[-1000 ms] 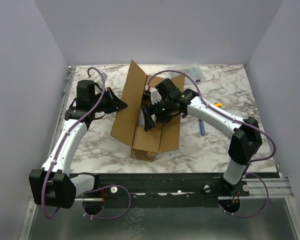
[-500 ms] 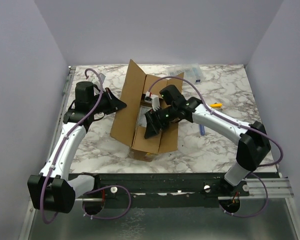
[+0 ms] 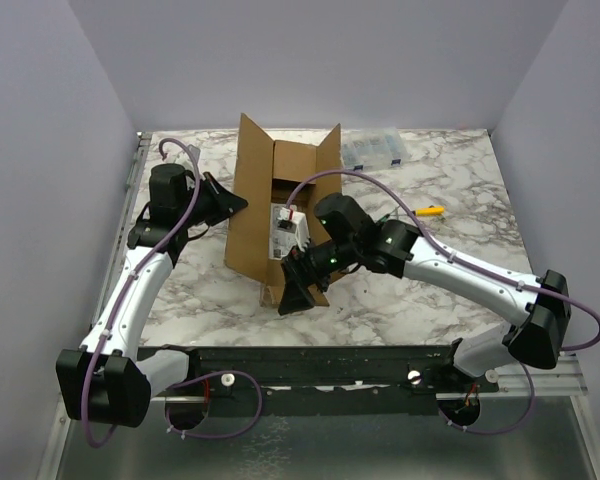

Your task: Unpack the express box

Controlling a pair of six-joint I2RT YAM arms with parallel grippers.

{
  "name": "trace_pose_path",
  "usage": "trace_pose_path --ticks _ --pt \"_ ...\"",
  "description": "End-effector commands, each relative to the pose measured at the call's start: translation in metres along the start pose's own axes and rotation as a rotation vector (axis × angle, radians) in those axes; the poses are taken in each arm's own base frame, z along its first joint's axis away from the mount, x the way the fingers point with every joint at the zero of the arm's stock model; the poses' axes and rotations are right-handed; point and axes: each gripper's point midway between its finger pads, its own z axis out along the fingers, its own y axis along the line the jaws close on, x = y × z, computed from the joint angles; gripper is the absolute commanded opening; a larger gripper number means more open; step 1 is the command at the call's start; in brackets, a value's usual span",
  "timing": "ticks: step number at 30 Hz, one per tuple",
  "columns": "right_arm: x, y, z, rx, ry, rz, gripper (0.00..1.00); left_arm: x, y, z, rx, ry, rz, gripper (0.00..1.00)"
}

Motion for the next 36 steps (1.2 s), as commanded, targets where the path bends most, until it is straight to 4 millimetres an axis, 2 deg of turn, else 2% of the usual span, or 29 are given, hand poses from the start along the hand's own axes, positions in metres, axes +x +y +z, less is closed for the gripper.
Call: trace_pose_path --ticks 1,9,12,14,19,22,27,29,34,36 --pt "0.019 -0.020 0.007 0.160 0.007 0.069 0.86 -0.036 -0.026 -0.011 0.068 -0.157 -0.003 0.00" --pt "0.066 -0.061 0.032 0.334 -0.013 0.192 0.87 -0.038 -0.034 -0.011 0.111 -0.147 0.050 0.00" --pt "0.065 -0.070 0.026 0.406 -0.036 0.231 0.87 -0.033 -0.045 -0.016 0.171 -0.130 0.134 0.00" --pt "0.050 -0.064 0.013 0.427 -0.095 0.231 0.87 -0.033 -0.046 -0.022 0.181 -0.146 0.185 0.00" --pt "0.008 -0.027 -0.026 0.390 -0.226 0.192 0.87 -0.026 -0.045 -0.031 0.188 -0.168 0.228 0.00" --pt "-0.022 -0.023 -0.045 0.452 -0.311 0.202 0.83 -0.022 -0.045 -0.033 0.208 -0.181 0.233 0.00" --pt "-0.077 -0.049 -0.067 0.663 -0.535 0.287 0.82 -0.017 -0.048 -0.031 0.238 -0.190 0.234 0.00" --pt "-0.095 -0.063 -0.075 0.750 -0.621 0.339 0.78 -0.016 -0.052 -0.032 0.249 -0.195 0.232 0.00" --pt "-0.125 -0.107 -0.068 0.918 -0.701 0.420 0.71 -0.015 -0.059 -0.031 0.264 -0.201 0.219 0.00" --pt "-0.125 -0.127 -0.062 1.005 -0.687 0.455 0.69 -0.015 -0.058 -0.031 0.255 -0.206 0.200 0.00"
